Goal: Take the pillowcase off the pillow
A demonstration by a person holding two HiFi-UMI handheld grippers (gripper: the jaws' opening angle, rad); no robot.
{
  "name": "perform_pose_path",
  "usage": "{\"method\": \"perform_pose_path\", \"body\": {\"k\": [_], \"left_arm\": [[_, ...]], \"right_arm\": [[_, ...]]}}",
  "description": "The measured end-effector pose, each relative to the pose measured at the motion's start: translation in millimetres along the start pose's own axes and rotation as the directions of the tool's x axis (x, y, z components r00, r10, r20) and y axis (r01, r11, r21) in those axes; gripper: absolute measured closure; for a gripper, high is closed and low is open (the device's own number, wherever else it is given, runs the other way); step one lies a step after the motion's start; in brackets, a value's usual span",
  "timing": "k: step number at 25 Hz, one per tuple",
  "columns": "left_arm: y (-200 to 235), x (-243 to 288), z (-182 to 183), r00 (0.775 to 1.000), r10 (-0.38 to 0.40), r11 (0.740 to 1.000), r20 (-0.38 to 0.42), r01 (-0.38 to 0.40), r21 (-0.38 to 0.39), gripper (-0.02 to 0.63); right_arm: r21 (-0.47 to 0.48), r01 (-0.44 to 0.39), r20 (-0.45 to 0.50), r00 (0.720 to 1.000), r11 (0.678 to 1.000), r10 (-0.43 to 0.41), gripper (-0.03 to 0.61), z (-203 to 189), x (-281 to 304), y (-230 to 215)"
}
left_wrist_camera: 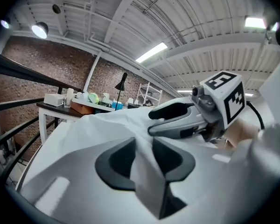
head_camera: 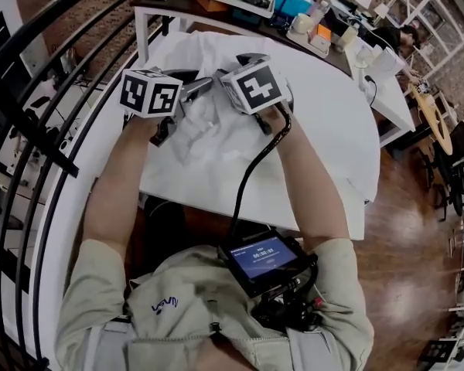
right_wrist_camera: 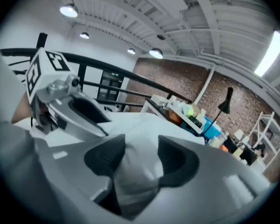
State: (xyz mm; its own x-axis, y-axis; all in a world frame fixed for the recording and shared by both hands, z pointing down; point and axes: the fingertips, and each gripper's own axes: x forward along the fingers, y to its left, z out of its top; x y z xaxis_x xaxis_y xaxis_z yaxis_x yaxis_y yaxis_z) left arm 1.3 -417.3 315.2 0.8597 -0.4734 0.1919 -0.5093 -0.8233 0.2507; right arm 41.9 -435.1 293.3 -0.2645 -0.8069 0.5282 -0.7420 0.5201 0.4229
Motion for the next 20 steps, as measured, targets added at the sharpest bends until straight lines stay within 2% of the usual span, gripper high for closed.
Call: {"method": "perform_pose_path", "body": {"k": [1,2,3,4,10,12,16,20], "left_arm": [[1,-2,-1,1.000,0.008,1.000,0.005,-0.008,0.003,0.544],[3,-4,-2,1.000,0.017,1.000,0.008,-0.017,0.007,0.606],[4,-5,-5,1.000,0.027,1.000,0.006,-0.027,0.012,0.606],[6,-6,-8,0.999,0.040,0.999,-0.001,-0.040,0.020,0.607],[33,-24,-17,0.986,0.163,0.986,-0.021,-0.162,0.043,0.607],[42,-35,-19,0.978,0.208,0.977,-0.022,-0.207,0.044,0.607],[63,-57,-26,0.949,0.313,0.949,-0.040,-0.312,0.037,0.607],[73,-57,-47,0.942,0.324,0.946,-0.084,-0.325,0.008,0.607]], "right_arm": [[-0.031,0.005,-0.031,1.000,1.000,-0.006,0.357,-2,4,3],[-0.066,0.024,-0.037,0.999,0.998,-0.026,0.397,-1,4,4],[-0.101,0.061,-0.022,0.998,0.993,-0.064,0.508,5,1,1],[-0.128,0.104,0.001,0.995,0.986,-0.105,0.571,10,-4,-5],[-0.135,0.311,0.046,0.950,0.941,-0.307,0.574,4,-40,-63],[-0.080,0.347,0.024,0.938,0.934,-0.347,0.574,-9,-53,-86],[0.029,0.432,-0.049,0.901,0.901,-0.431,0.574,-48,-80,-131],[0.120,0.442,-0.077,0.897,0.889,-0.436,0.574,-81,-89,-146]]}}
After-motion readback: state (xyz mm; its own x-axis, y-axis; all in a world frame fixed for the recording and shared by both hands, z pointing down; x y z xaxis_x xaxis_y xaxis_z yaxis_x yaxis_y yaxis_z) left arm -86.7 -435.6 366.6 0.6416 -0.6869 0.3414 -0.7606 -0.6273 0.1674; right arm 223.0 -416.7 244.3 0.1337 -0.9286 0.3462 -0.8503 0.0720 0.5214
